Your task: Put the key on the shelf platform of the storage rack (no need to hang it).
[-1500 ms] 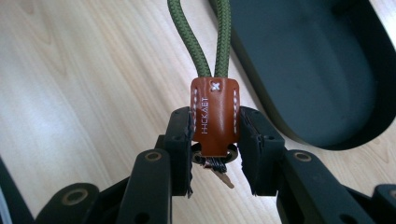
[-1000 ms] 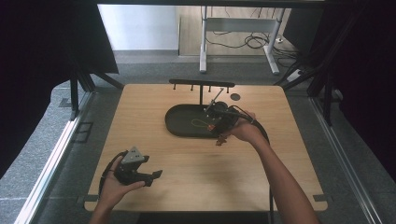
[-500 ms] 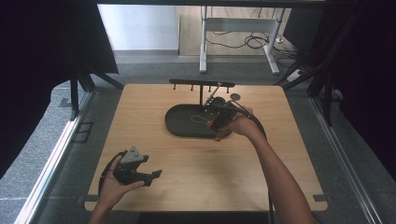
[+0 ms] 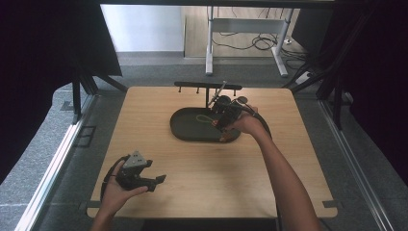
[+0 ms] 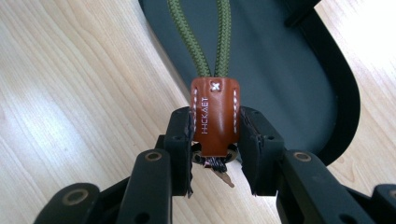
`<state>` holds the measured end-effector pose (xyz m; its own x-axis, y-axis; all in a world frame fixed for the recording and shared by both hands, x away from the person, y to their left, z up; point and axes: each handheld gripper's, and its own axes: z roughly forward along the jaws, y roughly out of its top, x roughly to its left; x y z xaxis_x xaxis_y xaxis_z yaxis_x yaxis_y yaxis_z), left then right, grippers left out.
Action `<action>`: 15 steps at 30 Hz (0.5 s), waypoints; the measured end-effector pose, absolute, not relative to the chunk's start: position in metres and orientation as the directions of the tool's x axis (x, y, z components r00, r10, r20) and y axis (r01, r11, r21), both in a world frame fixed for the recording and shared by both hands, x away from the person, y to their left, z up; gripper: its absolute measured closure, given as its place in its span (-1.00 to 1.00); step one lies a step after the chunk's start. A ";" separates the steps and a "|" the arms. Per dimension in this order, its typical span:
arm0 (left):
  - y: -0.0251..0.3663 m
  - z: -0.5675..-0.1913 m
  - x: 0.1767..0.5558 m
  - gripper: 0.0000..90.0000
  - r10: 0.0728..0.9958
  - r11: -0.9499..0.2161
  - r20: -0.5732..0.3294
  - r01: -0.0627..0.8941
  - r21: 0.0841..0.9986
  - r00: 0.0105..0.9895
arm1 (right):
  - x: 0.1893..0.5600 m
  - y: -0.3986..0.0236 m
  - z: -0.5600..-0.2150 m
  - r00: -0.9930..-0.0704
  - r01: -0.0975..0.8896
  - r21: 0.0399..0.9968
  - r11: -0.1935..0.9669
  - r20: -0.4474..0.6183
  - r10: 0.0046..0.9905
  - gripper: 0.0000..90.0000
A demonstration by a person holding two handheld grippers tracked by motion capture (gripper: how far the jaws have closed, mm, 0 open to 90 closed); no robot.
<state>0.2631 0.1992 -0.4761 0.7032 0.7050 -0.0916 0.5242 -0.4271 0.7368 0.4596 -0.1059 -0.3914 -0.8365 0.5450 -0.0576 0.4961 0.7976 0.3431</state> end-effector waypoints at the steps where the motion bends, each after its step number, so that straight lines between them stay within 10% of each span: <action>1: 0.199 -0.476 0.263 -0.49 0.705 -0.427 -0.092 0.525 0.736 0.703 | 0.461 -0.105 -0.391 -0.838 0.493 0.343 0.799 -0.058 0.542 0.49; 15: 0.202 -0.478 0.265 -0.49 0.705 -0.420 -0.103 0.530 0.737 0.702 | 0.482 -0.091 -0.394 -0.839 0.493 0.361 0.791 -0.042 0.542 0.49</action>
<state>0.2646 0.2019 -0.4779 0.7021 0.7045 -0.1034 0.5297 -0.4197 0.7371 0.4816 -0.0913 -0.3936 -0.8392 0.5422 -0.0424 0.4931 0.7914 0.3613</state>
